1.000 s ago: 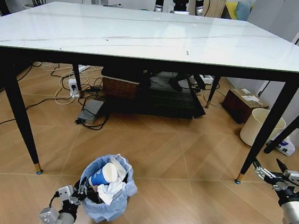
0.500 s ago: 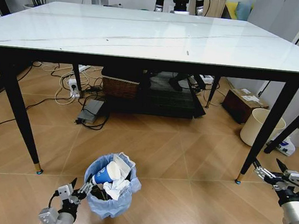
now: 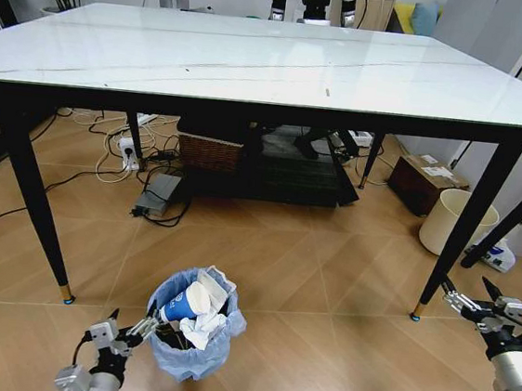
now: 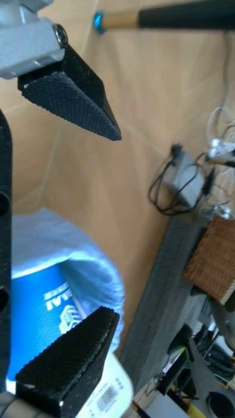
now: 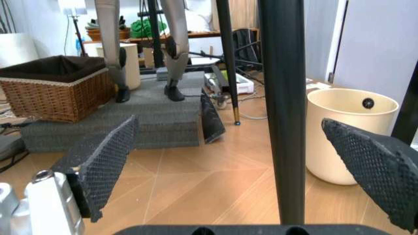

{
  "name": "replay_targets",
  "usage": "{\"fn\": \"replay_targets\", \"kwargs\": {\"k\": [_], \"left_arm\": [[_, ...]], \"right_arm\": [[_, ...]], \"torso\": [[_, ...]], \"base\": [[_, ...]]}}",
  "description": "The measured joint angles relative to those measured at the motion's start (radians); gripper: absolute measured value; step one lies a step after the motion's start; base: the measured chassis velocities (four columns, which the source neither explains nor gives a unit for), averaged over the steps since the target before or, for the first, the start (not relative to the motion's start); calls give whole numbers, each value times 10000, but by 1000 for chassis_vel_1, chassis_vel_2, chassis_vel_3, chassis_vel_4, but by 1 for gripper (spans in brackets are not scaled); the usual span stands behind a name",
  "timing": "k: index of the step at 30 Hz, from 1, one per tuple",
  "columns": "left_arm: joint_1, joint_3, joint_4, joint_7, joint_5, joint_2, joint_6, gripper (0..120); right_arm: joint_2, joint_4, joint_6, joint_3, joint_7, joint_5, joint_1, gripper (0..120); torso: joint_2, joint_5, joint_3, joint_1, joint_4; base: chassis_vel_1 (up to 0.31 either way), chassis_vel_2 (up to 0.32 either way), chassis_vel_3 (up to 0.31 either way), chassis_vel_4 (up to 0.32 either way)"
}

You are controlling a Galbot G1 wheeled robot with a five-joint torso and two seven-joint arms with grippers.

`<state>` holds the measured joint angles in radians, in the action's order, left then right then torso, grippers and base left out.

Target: Pick up the trash bin and place the trash from the table into it.

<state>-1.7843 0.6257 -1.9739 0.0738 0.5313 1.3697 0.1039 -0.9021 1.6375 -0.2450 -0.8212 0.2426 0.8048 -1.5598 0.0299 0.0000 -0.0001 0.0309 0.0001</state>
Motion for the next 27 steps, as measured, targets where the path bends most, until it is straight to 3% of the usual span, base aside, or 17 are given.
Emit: {"fn": "replay_targets", "kwargs": {"k": [15, 27], "left_arm": [[-1083, 1171, -1092, 189, -937, 170, 218, 100], [-1156, 1255, -1311, 207, -986, 203, 57, 100]], "right_arm": [[0, 0, 0, 0, 0, 0, 0, 100], [0, 0, 0, 0, 0, 0, 0, 100]], "torso": [[0, 0, 0, 0, 0], [0, 0, 0, 0, 0]], "base": [[0, 0, 0, 0], [0, 0, 0, 0]]}}
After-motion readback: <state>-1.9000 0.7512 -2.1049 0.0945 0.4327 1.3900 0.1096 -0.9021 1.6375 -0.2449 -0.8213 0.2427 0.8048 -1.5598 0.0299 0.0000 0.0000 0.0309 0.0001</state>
